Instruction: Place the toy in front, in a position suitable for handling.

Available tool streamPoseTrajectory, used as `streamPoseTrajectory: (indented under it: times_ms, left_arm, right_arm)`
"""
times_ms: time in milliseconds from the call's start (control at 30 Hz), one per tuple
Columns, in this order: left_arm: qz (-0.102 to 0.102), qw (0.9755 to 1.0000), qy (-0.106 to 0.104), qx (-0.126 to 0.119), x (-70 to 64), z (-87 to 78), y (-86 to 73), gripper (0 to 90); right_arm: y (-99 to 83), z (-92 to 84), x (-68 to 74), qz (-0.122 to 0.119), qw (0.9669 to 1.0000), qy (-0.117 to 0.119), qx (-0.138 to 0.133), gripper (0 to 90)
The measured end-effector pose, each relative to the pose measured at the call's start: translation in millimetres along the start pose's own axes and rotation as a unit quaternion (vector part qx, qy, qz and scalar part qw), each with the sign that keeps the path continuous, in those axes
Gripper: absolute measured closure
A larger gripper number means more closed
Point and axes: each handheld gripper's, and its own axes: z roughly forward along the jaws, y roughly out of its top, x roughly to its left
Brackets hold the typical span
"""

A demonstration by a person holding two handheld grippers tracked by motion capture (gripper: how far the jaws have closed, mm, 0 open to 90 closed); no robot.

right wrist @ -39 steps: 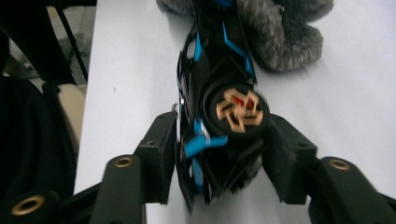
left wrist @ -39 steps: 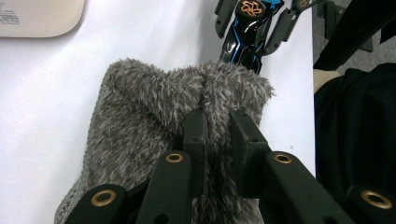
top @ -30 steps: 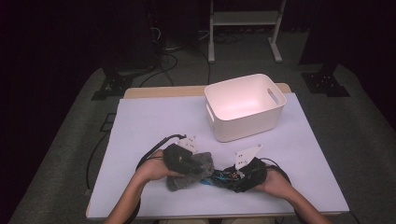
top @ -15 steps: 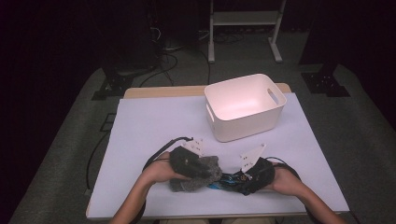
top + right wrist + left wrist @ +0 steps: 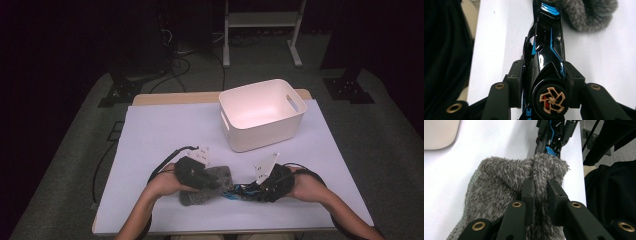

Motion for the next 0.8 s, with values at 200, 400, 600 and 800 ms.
streamPoseTrajectory:
  times_ms: [200,400,600,800]
  left_arm:
    - [0.004,1.0,-0.003,-0.002,-0.1,3.5,4.7,77.3]
    - [0.016,0.9997,-0.018,0.006,-3.5,20.2,14.5,77.4]
    - [0.018,0.9997,-0.016,0.009,-2.8,21.4,15.9,77.5]
    - [0.008,0.9997,-0.024,-0.001,1.0,19.0,8.3,77.4]
  right_arm:
    - [-5.8,-1.9,-7.0,0.013,0.9999,0.009,-0.002,56.7]
    - [-0.9,1.3,-7.6,0.03,0.9995,0.013,-0.002,51.7]
    - [19.9,14.2,-6.0,0.016,0.9999,0.005,0.003,49.9]
    - [33.2,25.6,-7.7,0.008,0.9999,0.006,0.013,56.0]
